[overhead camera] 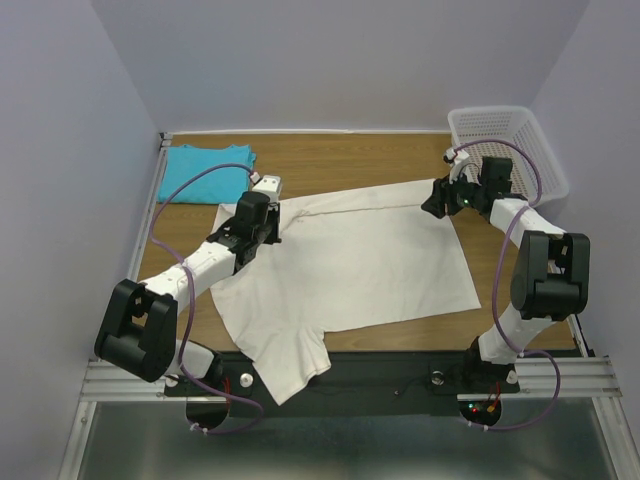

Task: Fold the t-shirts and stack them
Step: Fold the tshirt

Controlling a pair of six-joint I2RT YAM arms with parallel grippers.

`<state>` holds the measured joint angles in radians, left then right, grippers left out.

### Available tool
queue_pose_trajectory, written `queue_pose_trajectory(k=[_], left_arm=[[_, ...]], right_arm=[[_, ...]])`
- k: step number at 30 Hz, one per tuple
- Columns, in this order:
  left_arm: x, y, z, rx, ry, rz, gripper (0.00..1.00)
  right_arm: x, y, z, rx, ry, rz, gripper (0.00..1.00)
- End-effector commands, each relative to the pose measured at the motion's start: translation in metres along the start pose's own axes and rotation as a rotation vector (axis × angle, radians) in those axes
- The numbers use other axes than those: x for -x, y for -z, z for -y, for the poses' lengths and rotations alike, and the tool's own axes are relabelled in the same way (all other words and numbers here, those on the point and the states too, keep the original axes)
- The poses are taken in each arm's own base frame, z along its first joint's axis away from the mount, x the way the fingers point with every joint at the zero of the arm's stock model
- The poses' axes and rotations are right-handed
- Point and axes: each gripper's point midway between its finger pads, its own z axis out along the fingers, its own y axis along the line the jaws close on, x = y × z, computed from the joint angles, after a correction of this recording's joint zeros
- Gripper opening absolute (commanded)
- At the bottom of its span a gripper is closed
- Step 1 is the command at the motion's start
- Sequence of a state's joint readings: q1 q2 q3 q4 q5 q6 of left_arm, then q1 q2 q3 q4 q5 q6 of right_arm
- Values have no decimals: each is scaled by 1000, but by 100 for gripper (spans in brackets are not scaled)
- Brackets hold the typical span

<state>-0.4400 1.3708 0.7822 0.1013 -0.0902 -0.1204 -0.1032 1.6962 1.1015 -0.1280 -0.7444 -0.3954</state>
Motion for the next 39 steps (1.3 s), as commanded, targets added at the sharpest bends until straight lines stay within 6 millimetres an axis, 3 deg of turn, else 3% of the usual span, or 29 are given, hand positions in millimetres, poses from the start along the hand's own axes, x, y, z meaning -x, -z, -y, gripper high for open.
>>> queue_pose_trajectory(k=[1,11,14,15,17,18,21,24,25,31,33,37,39], left_arm=[[7,7,1,11,23,30,0],[-6,9,1,17,66,-17,0],[-19,8,6,-6,75,-74,0],[-21,8,10,-24,78,-86,2],[-26,7,18,-59,83,-113,16],[-37,9,18,-61,82,-168,30],[-44,14,21,-70,81,-228,39],[-23,28,23,-81,80,-186,52],[-16,32,22,-76,78,-171,68],[49,50,3,-46,93,29,75],[60,44,2,-95,122,44,75],[87,22,-26,-116,201,73,75],[83,1,-27,-147,203,30,75]], right_arm=[[18,7,-5,3,34,46,58],[18,6,-5,2,35,44,58],[18,6,-4,1,36,47,58],[17,6,-5,2,33,45,58],[18,6,-5,1,34,45,58],[19,6,-4,0,37,47,58],[20,6,-4,-2,37,49,58],[21,7,-4,-5,39,50,58],[23,9,-4,-7,44,55,58],[29,14,-8,-15,48,67,58],[35,19,-10,-21,53,81,58],[37,24,-18,-16,19,91,58],[37,27,-21,-16,9,93,58]])
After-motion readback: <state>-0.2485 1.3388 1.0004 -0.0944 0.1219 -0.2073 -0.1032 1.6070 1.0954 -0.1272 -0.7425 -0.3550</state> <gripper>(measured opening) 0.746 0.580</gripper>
